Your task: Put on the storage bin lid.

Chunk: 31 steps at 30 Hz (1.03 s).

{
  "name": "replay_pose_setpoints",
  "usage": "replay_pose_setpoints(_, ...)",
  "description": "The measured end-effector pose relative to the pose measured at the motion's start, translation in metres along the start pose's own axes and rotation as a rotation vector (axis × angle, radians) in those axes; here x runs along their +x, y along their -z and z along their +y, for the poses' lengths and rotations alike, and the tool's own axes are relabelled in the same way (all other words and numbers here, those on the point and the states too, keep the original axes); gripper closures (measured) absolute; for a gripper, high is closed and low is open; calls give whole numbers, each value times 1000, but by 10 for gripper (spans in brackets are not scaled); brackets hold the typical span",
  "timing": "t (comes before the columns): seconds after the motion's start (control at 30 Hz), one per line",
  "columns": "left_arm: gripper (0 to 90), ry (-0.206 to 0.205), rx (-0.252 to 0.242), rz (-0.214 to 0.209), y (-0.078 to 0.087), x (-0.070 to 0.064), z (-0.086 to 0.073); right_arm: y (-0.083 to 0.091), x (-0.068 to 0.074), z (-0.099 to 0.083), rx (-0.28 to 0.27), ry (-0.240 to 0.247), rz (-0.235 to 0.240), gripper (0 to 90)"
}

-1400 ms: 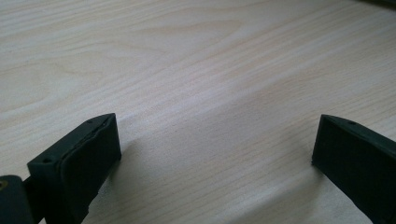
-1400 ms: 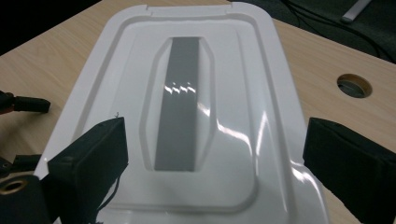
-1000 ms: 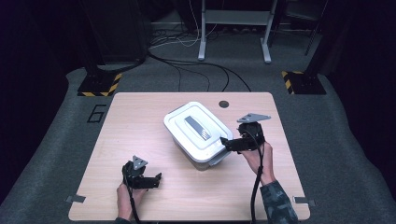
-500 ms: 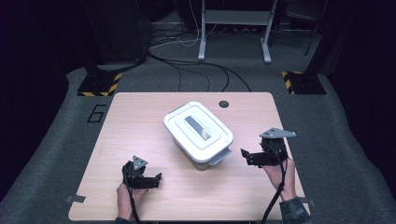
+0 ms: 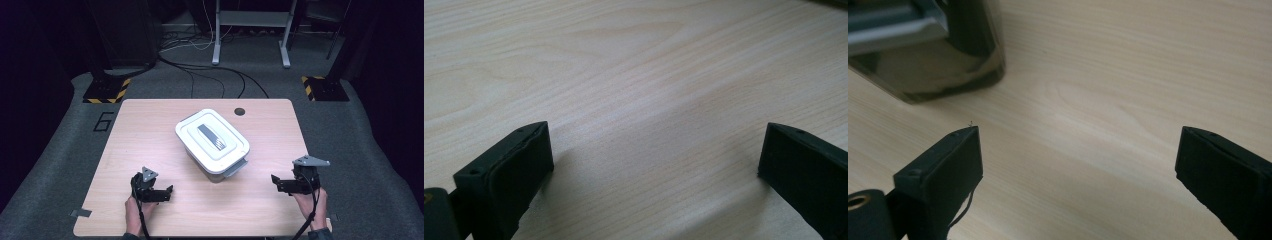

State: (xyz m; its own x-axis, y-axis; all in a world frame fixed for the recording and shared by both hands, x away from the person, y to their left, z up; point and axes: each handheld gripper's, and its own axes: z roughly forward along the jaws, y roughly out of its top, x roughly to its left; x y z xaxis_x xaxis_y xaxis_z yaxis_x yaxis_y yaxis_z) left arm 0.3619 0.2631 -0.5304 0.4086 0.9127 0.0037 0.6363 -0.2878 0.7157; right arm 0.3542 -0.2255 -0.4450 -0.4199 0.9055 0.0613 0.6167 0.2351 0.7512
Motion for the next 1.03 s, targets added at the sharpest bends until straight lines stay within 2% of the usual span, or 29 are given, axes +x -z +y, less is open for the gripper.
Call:
replay_pose_setpoints(0.2, 8, 0, 0, 0, 0, 0, 0, -7, -9, -29, 26, -29, -31, 42)
replay_pose_setpoints(0.47, 8, 8, -7, 1, 0, -1, 0, -24, -17, -66, 58, -39, -84, 42)
replay_pose_setpoints(0.63, 8, 8, -7, 1, 0, 0, 0, -29, -19, -75, 55, -25, -112, 42)
replay_pose_setpoints(0.7, 8, 7, -6, 1, 0, 0, 0, -33, -20, -78, 68, -22, -116, 26)
replay_pose_setpoints(0.83, 8, 7, -6, 1, 0, 0, 0, -33, -20, -81, 40, -24, -122, 18)
replay_pose_setpoints(1.03, 8, 7, -6, 1, 0, -1, 0, -34, -20, -81, 47, -34, -128, 0)
